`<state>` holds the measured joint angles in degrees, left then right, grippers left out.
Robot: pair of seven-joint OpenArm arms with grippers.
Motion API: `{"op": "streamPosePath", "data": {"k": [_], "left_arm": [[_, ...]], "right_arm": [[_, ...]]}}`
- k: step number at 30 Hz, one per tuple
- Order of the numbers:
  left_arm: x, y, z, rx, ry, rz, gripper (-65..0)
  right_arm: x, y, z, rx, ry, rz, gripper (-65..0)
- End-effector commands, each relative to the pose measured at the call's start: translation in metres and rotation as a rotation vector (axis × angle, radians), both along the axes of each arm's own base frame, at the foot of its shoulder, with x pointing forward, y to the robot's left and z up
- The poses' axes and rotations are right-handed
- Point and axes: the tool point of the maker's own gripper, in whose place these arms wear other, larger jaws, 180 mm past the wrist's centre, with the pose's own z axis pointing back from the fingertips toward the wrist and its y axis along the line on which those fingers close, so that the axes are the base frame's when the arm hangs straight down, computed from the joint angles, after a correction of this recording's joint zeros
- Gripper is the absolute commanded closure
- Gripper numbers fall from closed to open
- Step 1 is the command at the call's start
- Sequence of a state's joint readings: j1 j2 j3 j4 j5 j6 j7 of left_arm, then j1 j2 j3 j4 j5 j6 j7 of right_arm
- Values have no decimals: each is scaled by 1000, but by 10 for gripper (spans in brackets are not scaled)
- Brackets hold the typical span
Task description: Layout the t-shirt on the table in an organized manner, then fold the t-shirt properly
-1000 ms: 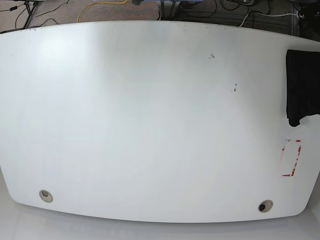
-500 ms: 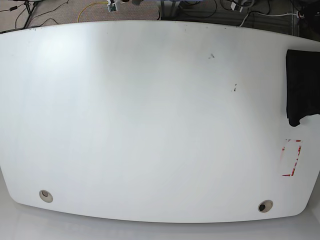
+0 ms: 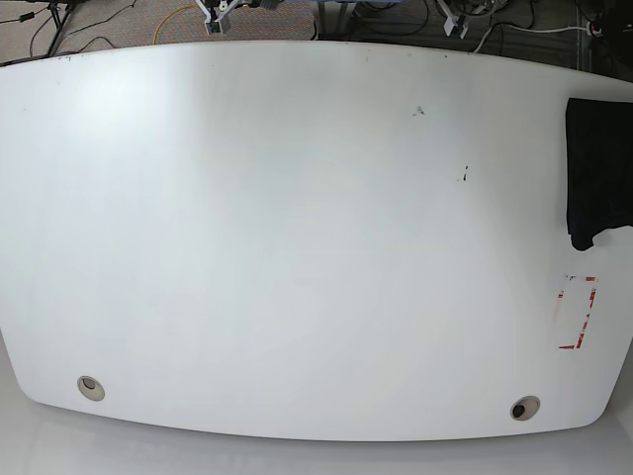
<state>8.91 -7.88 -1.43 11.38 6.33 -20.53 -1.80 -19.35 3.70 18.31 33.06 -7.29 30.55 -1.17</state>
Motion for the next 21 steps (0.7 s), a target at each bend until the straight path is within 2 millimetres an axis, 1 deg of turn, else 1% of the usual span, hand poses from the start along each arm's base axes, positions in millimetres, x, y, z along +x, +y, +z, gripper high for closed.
{"op": "streamPosePath", "data": {"k": [1,3,7,11,14,17,21], "left_arm": [[3,-1,-1,-3,10,9,0],[5,2,-3,18,17,15,0],[7,10,-5,65,22,19,0],[6,9,-5,63,25,20,0],[6,1,-5,51,25,21,0],[6,0,-5,49,25,21,0],[6,0,-5,49,25,21,-1]], "right_arm": [[4,-3,-2,9,1,-3,-230],[9,-5,-4,10,7,-6,-230],[12,0,-9,27,31,-14,-231],[10,-4,-11,25,49,-19,-231],[13,-3,-11,23,47,-21,-231],[15,-5,-12,9,46,-23,-231],[16,-4,-12,13,44,-24,-231]]}}
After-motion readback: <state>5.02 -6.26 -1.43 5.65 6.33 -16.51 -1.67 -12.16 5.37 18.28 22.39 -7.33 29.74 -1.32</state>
